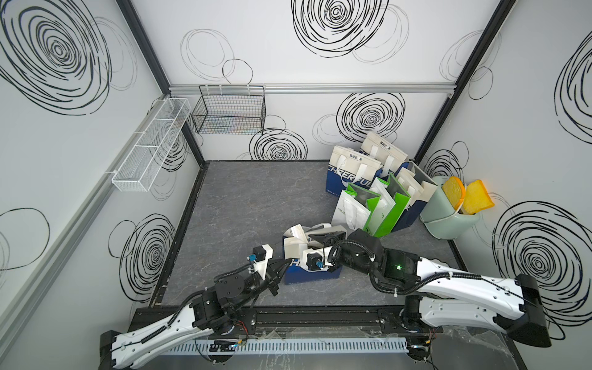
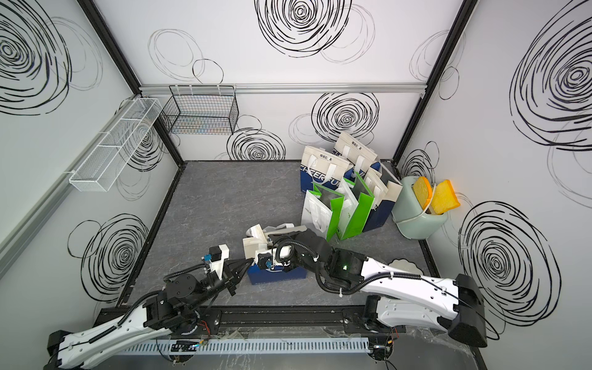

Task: Open the takeout bag
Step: Open the takeout bag at the center of the board.

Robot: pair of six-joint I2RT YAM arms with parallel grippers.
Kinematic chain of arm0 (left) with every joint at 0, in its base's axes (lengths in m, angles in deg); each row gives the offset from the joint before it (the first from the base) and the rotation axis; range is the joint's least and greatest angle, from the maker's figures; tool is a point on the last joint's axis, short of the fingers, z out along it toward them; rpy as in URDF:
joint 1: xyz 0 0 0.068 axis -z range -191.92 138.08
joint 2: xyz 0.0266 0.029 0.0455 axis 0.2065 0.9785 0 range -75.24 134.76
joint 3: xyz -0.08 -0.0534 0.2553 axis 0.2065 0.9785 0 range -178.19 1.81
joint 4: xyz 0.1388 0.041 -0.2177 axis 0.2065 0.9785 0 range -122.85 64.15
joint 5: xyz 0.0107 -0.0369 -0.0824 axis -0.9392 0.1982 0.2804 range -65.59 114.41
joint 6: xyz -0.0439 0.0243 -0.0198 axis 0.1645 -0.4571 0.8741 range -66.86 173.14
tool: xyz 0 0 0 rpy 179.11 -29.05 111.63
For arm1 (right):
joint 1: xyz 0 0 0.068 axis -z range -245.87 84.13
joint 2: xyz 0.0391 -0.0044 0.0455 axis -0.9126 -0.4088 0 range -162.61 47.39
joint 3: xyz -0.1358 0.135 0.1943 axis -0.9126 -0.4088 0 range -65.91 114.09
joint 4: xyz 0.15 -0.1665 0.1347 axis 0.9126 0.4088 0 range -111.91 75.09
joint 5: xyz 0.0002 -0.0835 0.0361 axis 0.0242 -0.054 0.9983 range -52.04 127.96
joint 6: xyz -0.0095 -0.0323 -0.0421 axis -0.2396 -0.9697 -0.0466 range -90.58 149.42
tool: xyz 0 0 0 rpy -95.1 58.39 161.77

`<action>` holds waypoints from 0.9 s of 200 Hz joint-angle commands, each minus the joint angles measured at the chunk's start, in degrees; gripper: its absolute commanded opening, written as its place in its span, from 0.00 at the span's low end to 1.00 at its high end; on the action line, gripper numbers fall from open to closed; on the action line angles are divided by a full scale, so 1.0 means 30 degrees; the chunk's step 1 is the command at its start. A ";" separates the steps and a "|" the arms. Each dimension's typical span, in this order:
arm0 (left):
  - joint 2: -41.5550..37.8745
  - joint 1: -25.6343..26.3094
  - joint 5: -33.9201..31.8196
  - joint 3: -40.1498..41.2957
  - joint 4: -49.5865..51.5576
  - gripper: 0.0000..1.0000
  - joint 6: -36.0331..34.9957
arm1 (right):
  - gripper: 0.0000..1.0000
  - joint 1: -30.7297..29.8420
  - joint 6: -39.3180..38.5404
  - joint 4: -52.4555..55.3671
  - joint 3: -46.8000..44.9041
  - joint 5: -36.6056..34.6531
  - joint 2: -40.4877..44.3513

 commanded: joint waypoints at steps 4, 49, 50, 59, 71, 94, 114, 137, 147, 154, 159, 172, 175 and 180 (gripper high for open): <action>-0.0004 -0.0085 0.0163 -0.0135 -0.0237 0.00 0.0196 | 0.37 -0.0191 -0.0181 -0.0988 -0.0045 -0.0976 -0.0179; -0.0010 -0.0085 0.0190 -0.0146 -0.0255 0.00 0.0218 | 0.29 -0.0265 -0.0370 -0.0408 -0.0057 -0.1492 -0.0332; -0.0012 -0.0100 0.0191 -0.0160 -0.0245 0.00 0.0222 | 0.29 -0.0272 -0.0370 -0.0390 -0.0058 -0.1508 -0.0316; -0.0015 -0.0085 0.0191 -0.0125 -0.0243 0.00 0.0212 | 0.29 -0.0278 -0.0370 -0.0413 -0.0117 -0.1571 -0.0203; -0.0015 -0.0085 0.0191 -0.0116 -0.0290 0.00 0.0218 | 0.30 -0.0305 -0.0314 -0.0758 -0.0315 -0.1619 -0.0025; 0.0014 -0.0085 0.0191 -0.0116 -0.0293 0.00 0.0225 | 0.29 -0.0350 -0.0059 -0.1110 -0.0342 -0.1809 -0.0003; 0.0014 -0.0100 0.0220 -0.0151 -0.0282 0.00 0.0225 | 0.22 -0.0359 0.0294 -0.1359 -0.0243 -0.1652 -0.0070; 0.0014 -0.0086 0.0191 -0.0133 -0.0293 0.00 0.0224 | 0.14 -0.0367 0.0553 -0.1411 -0.0075 -0.1448 -0.0138; 0.0014 -0.0085 0.0191 -0.0120 -0.0295 0.00 0.0244 | 0.11 -0.0345 0.0689 -0.1464 -0.0046 -0.1457 -0.0234; 0.0014 -0.0085 0.0191 -0.0119 -0.0297 0.00 0.0244 | 0.10 -0.0367 0.0792 -0.1405 -0.0018 -0.1453 -0.0328; 0.0014 -0.0085 0.0191 -0.0138 -0.0301 0.00 0.0249 | 0.09 -0.0367 0.0871 -0.1397 0.0022 -0.1454 -0.0357; 0.0014 -0.0085 0.0212 -0.0124 -0.0293 0.00 0.0209 | 0.04 -0.0360 0.1042 -0.1340 0.0060 -0.1594 -0.0489; 0.0021 -0.0085 0.0219 -0.0117 -0.0293 0.00 0.0223 | 0.02 -0.0366 0.1100 -0.1340 0.0083 -0.1625 -0.0496; 0.0016 -0.0085 0.0220 -0.0116 -0.0287 0.00 0.0213 | 0.00 -0.0351 0.1229 -0.1368 0.0088 -0.1682 -0.0505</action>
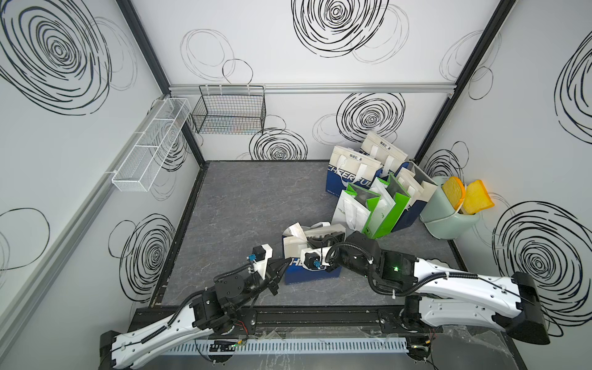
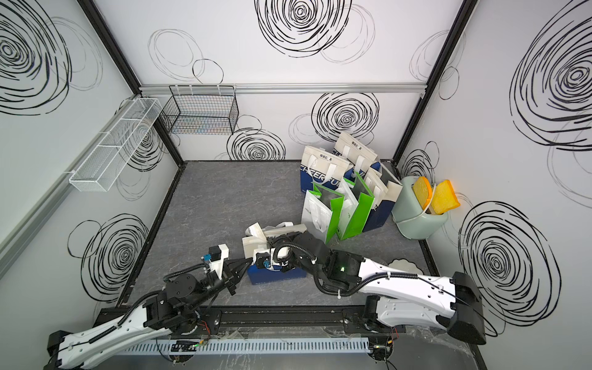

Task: Open the takeout bag
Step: Open the takeout bag at the center of the board.

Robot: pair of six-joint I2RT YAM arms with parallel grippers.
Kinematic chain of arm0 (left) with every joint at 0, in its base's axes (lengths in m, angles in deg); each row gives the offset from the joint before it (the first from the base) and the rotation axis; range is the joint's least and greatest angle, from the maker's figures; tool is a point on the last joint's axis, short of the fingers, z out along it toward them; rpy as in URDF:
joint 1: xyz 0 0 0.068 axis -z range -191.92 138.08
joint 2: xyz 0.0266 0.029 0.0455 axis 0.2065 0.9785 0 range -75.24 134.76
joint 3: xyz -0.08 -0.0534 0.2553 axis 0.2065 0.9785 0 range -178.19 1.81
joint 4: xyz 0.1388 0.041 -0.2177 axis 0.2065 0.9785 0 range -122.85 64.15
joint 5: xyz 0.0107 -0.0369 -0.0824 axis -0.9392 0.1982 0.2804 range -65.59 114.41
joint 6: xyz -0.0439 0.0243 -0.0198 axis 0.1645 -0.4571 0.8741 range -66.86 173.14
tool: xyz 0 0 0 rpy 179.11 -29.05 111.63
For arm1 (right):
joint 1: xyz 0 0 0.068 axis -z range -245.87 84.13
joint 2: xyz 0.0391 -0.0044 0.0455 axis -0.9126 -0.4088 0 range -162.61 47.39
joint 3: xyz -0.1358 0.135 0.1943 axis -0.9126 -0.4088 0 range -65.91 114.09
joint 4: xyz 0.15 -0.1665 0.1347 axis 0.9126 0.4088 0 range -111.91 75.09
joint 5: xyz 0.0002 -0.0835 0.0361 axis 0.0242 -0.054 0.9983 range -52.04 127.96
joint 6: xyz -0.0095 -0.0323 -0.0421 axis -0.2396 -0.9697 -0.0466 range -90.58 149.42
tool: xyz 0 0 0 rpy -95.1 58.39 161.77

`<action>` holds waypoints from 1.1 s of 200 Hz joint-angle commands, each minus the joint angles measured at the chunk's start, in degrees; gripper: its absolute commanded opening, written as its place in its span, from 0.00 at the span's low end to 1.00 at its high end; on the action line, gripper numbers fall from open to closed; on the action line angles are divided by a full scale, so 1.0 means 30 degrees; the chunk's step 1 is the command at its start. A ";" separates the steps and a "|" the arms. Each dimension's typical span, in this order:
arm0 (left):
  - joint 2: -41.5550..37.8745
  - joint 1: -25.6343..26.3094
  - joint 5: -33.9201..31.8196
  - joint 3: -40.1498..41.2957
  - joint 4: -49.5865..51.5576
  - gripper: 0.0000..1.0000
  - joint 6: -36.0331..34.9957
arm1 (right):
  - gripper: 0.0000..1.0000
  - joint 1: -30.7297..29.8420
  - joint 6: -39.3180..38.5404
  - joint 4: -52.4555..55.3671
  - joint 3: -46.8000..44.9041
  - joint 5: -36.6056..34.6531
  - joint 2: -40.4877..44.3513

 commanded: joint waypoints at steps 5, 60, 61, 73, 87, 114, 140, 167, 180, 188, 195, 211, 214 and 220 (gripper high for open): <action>0.0041 -0.0045 0.0260 -0.0116 -0.0268 0.00 0.0226 | 0.00 0.0062 0.0711 -0.0851 0.0261 -0.0602 -0.0203; -0.0066 -0.0042 0.0187 -0.0120 -0.0170 0.00 0.0188 | 0.00 0.0995 0.4205 -0.0925 0.1076 0.1325 0.0307; -0.0055 -0.0042 0.0185 -0.0118 -0.0162 0.00 0.0192 | 0.00 0.1041 0.4296 -0.0925 0.1090 0.1381 0.0317; -0.0102 -0.0042 0.0212 -0.0124 -0.0154 0.00 0.0193 | 0.00 0.1464 0.5193 -0.0955 0.1163 0.2064 0.0473; -0.0128 -0.0047 0.0213 -0.0145 -0.0117 0.00 0.0196 | 0.00 0.1828 0.5888 -0.0925 0.1234 0.2852 0.0722; -0.0132 -0.0042 0.0256 -0.0146 -0.0120 0.00 0.0192 | 0.00 0.2885 0.7330 -0.1006 0.1452 0.4312 0.1300; -0.0103 -0.0042 0.0240 -0.0146 -0.0100 0.00 0.0147 | 0.00 0.4010 0.8421 -0.0749 0.1758 0.5446 0.1577; -0.0088 -0.0042 0.0238 -0.0146 -0.0114 0.00 0.0165 | 0.00 0.4683 0.8996 -0.0659 0.1842 0.6539 0.1587; -0.0103 -0.0045 0.0249 -0.0161 -0.0117 0.00 0.0160 | 0.00 0.4804 0.9290 -0.0691 0.1828 0.6647 0.1562; -0.0096 -0.0042 0.0271 -0.0146 -0.0080 0.00 0.0167 | 0.00 0.4888 0.9331 -0.0560 0.1879 0.6778 0.1436; -0.0103 -0.0045 0.0271 -0.0146 -0.0070 0.00 0.0167 | 0.00 0.4991 0.9446 -0.0465 0.1950 0.6894 0.1385; -0.0140 -0.0042 0.0246 -0.0161 -0.0068 0.00 0.0163 | 0.00 0.5116 0.9594 -0.0325 0.2143 0.7314 0.1269; -0.0133 -0.0042 0.0242 -0.0148 -0.0067 0.00 0.0166 | 0.00 0.5115 0.9663 -0.0290 0.2179 0.7374 0.1243; -0.0132 -0.0054 0.0242 -0.0160 -0.0067 0.00 0.0163 | 0.00 0.5170 0.9688 -0.0187 0.2317 0.7499 0.1172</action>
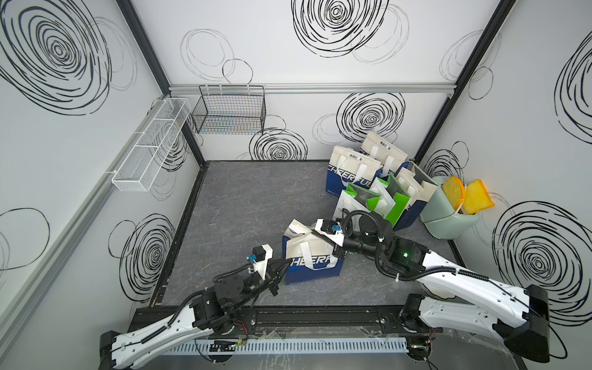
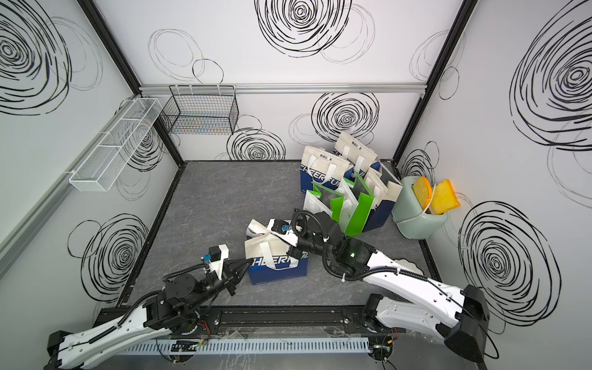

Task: Open the takeout bag
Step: Open the takeout bag at the center of the board.

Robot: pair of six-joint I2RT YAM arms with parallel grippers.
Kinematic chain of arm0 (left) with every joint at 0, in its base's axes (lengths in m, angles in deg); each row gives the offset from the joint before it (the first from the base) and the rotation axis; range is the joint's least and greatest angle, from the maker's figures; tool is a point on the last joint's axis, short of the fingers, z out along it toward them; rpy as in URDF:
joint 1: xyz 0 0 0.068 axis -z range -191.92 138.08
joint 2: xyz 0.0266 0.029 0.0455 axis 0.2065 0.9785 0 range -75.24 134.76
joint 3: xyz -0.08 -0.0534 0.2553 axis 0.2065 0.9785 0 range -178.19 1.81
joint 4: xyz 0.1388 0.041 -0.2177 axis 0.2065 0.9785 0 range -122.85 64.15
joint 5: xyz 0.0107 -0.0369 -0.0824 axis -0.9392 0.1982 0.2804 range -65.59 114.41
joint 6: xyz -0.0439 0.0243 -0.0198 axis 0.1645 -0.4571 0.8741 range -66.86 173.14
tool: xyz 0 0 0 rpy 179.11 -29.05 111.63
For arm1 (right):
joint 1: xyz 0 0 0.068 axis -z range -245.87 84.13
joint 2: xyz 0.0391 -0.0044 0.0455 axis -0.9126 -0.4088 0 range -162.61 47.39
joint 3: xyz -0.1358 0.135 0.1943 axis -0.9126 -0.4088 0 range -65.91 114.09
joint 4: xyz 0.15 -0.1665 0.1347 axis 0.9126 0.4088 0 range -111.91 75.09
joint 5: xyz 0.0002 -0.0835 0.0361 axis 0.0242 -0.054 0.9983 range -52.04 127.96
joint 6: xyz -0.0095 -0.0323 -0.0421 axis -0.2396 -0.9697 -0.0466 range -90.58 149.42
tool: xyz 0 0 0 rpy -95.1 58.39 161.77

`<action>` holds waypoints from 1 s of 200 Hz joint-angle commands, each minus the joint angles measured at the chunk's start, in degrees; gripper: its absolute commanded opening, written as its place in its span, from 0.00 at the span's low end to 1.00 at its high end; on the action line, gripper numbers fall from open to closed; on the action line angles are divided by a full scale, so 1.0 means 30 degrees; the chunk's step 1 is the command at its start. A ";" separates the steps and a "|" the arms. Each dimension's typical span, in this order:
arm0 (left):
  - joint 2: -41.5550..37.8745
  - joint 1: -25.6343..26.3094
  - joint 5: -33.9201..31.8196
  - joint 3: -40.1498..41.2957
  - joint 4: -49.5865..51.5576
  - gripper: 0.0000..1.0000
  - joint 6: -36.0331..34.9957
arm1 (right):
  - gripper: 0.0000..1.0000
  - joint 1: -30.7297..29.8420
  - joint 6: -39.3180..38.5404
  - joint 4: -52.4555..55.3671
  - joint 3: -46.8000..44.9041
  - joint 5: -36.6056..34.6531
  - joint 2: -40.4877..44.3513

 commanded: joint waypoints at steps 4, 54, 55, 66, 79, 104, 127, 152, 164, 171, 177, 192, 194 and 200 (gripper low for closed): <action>-0.0118 0.0001 0.0023 -0.0161 0.0196 0.00 0.0152 | 0.00 0.0635 0.0754 -0.0838 0.1604 -0.0195 0.0286; -0.0088 -0.0027 0.0022 -0.0146 0.0157 0.00 0.0138 | 0.00 0.0869 0.0743 0.1147 0.3234 0.0461 -0.0567; -0.0088 -0.0027 0.0023 -0.0146 0.0162 0.00 0.0138 | 0.00 0.0870 0.0736 0.1194 0.3259 0.0464 -0.0579; -0.0089 -0.0027 -0.0010 -0.0146 0.0148 0.00 0.0127 | 0.00 0.0882 0.0722 0.1511 0.3507 0.0618 -0.0758; -0.0085 -0.0027 0.0020 -0.0146 0.0109 0.00 0.0130 | 0.00 0.0982 0.0733 0.1846 0.3750 0.0686 -0.0910; -0.0088 -0.0027 0.0053 -0.0177 0.0188 0.00 0.0132 | 0.00 0.1242 0.0922 0.2258 0.4185 0.1204 -0.1089; -0.0118 -0.0027 0.0023 -0.0161 0.0197 0.00 0.0136 | 0.00 0.1530 0.1343 0.2293 0.4423 0.1852 -0.1170; -0.0118 -0.0027 0.0027 -0.0146 0.0203 0.00 0.0137 | 0.00 0.1807 0.1607 0.2594 0.4700 0.2432 -0.1334; -0.0110 -0.0027 0.0023 -0.0166 0.0207 0.00 0.0138 | 0.00 0.1942 0.1709 0.2830 0.4900 0.2669 -0.1436; -0.0075 -0.0027 0.0026 -0.0171 0.0196 0.00 0.0130 | 0.00 0.2010 0.1739 0.2958 0.5032 0.2721 -0.1491; -0.0074 -0.0042 0.0026 -0.0158 0.0189 0.00 0.0137 | 0.00 0.2064 0.1725 0.3088 0.5145 0.2771 -0.1531; -0.0060 -0.0027 0.0023 -0.0154 0.0194 0.00 0.0138 | 0.00 0.2214 0.1725 0.3331 0.5414 0.2943 -0.1624; -0.0059 -0.0027 0.0023 -0.0148 0.0195 0.00 0.0138 | 0.00 0.2239 0.1725 0.3345 0.5442 0.2990 -0.1611; -0.0040 -0.0027 0.0020 -0.0177 0.0193 0.00 0.0133 | 0.00 0.2290 0.1725 0.3424 0.5521 0.3100 -0.1646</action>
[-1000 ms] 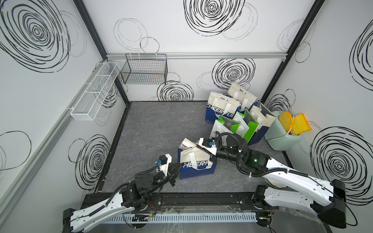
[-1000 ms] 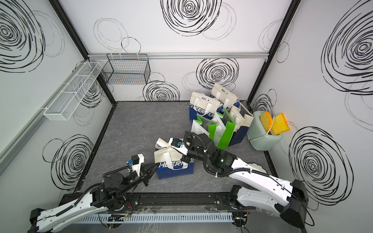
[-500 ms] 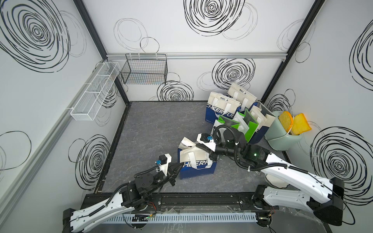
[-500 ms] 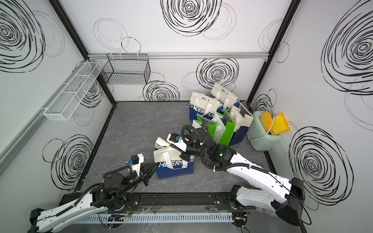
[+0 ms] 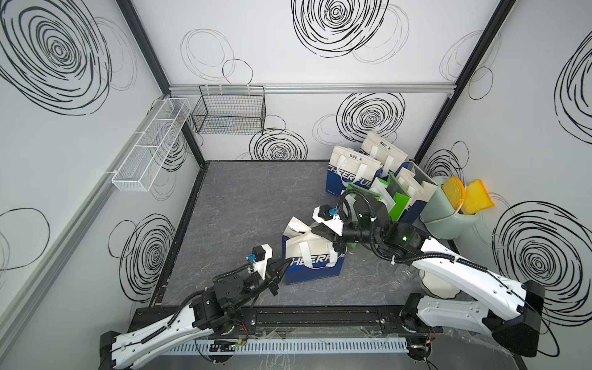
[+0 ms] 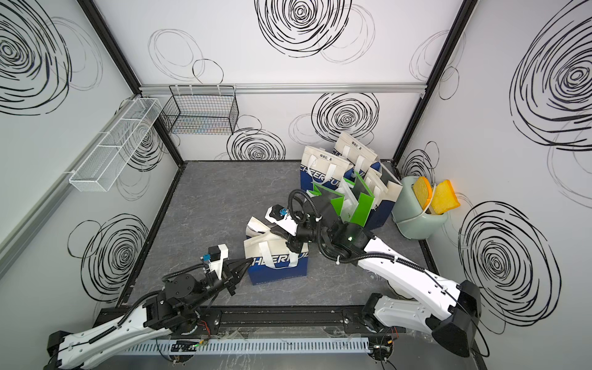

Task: Open the takeout bag
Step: Open the takeout bag at the center of the board.

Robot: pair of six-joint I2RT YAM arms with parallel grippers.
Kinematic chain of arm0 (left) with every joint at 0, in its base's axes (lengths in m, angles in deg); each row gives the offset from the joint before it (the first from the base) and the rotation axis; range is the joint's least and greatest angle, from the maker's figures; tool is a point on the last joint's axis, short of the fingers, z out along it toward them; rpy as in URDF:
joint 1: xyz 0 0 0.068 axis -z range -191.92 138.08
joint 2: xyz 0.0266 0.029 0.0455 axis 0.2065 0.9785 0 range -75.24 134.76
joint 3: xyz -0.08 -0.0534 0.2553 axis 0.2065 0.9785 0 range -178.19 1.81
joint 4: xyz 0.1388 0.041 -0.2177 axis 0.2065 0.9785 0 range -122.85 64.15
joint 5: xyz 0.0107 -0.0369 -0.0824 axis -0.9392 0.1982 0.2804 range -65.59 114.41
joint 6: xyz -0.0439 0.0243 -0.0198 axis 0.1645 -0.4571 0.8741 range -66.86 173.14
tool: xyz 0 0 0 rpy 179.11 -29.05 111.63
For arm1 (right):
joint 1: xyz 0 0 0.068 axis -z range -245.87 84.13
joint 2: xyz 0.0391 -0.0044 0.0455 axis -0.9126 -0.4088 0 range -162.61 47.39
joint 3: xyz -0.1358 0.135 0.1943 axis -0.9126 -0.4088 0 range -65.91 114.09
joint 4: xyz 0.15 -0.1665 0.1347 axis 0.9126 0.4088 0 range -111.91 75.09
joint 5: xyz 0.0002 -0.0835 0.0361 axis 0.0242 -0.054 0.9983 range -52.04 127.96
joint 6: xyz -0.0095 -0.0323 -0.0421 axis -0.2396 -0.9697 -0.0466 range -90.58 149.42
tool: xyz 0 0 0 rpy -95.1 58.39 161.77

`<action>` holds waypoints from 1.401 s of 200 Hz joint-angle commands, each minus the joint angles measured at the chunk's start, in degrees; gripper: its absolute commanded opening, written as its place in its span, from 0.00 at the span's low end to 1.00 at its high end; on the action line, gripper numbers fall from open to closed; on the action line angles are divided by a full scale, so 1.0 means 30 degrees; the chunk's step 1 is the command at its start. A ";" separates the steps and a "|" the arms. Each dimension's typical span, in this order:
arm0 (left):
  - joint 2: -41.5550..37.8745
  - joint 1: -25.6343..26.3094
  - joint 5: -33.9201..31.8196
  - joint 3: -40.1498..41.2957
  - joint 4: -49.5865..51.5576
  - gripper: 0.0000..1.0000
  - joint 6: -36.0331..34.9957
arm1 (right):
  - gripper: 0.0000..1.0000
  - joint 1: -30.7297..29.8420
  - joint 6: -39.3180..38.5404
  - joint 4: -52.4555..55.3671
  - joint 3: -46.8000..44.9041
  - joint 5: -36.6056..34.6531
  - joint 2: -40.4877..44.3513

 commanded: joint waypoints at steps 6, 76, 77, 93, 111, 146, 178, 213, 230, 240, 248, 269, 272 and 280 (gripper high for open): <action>-0.0023 -0.0028 0.0049 -0.0183 0.0291 0.00 0.0123 | 0.00 0.0735 0.0253 -0.1418 0.1657 -0.0067 0.0387; 0.0007 -0.0027 0.0025 -0.0190 0.0291 0.00 0.0138 | 0.00 0.1402 0.0254 -0.0744 0.2226 0.1037 0.0064; 0.0007 -0.0027 0.0024 -0.0182 0.0291 0.00 0.0138 | 0.00 0.1404 0.0268 -0.0721 0.2245 0.1057 0.0050; 0.0007 -0.0028 -0.0005 -0.0175 0.0261 0.00 0.0123 | 0.00 0.1602 0.0238 -0.0531 0.2497 0.1405 -0.0052; 0.0030 -0.0027 -0.0014 -0.0190 0.0215 0.00 0.0137 | 0.00 0.1967 0.0270 -0.0429 0.2689 0.1976 -0.0213; 0.0080 -0.0027 0.0023 -0.0211 0.0287 0.00 0.0123 | 0.00 0.2343 0.0153 0.0184 0.3285 0.2636 -0.0648; 0.0008 -0.0028 -0.0056 -0.0208 0.0393 0.00 0.0120 | 0.00 0.2480 0.0052 0.0651 0.3524 0.3244 -0.0834; 0.0036 -0.0051 -0.0094 -0.0236 0.0334 0.00 0.0138 | 0.00 0.2468 0.0019 0.0545 0.3211 0.3332 -0.0846; 0.0044 -0.0056 -0.0094 -0.0234 0.0324 0.00 0.0138 | 0.00 0.2465 -0.0332 0.0088 0.2962 0.3128 -0.0512; 0.0036 -0.0062 -0.0094 -0.0256 0.0324 0.00 0.0158 | 0.11 0.2461 -0.1046 -0.0052 0.2730 0.2908 -0.0126; 0.0040 -0.0056 -0.0063 -0.0263 0.0343 0.00 0.0165 | 0.18 0.2481 -0.1946 0.0066 0.2471 0.2497 0.0282; 0.0007 -0.0056 -0.0068 -0.0263 0.0360 0.00 0.0172 | 0.28 0.2381 -0.5083 0.1231 0.1698 0.0544 0.1271; 0.0007 -0.0056 -0.0091 -0.0263 0.0354 0.00 0.0167 | 0.29 0.2334 -0.5618 0.1514 0.1604 0.0439 0.1413; -0.0022 -0.0057 -0.0094 -0.0234 0.0330 0.00 0.0160 | 0.32 0.2233 -0.6840 0.2151 0.1215 0.0297 0.1843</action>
